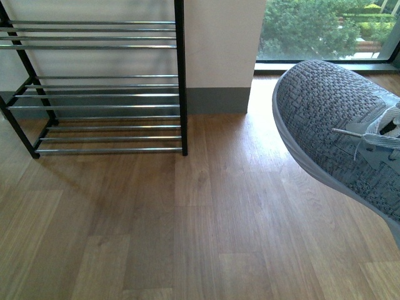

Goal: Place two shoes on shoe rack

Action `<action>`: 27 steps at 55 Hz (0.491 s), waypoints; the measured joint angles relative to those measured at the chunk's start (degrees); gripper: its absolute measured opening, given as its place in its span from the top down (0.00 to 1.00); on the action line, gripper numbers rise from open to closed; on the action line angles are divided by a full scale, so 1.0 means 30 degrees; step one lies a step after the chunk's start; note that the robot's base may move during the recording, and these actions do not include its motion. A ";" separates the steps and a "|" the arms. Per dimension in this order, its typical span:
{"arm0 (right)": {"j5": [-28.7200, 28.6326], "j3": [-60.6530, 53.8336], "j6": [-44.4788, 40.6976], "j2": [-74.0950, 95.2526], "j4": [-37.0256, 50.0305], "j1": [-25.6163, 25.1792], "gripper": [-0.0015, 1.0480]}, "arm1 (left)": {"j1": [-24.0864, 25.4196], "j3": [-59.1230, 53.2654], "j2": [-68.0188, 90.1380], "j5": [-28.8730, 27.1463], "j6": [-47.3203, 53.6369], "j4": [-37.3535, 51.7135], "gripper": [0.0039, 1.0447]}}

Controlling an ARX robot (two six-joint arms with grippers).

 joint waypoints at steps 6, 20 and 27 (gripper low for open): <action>0.0109 0.0000 0.0000 0.0000 0.0000 -0.0007 0.99 | 0.0000 0.0000 0.0007 0.0051 0.0000 0.0000 0.99; 0.0087 0.0000 0.0000 0.0000 0.0000 -0.0007 0.99 | 0.0000 0.0000 0.0007 0.0051 0.0000 0.0000 0.99; 0.0117 0.0000 0.0000 0.0000 0.0000 -0.0007 0.99 | 0.0000 0.0000 0.0007 0.0044 0.0000 0.0000 0.99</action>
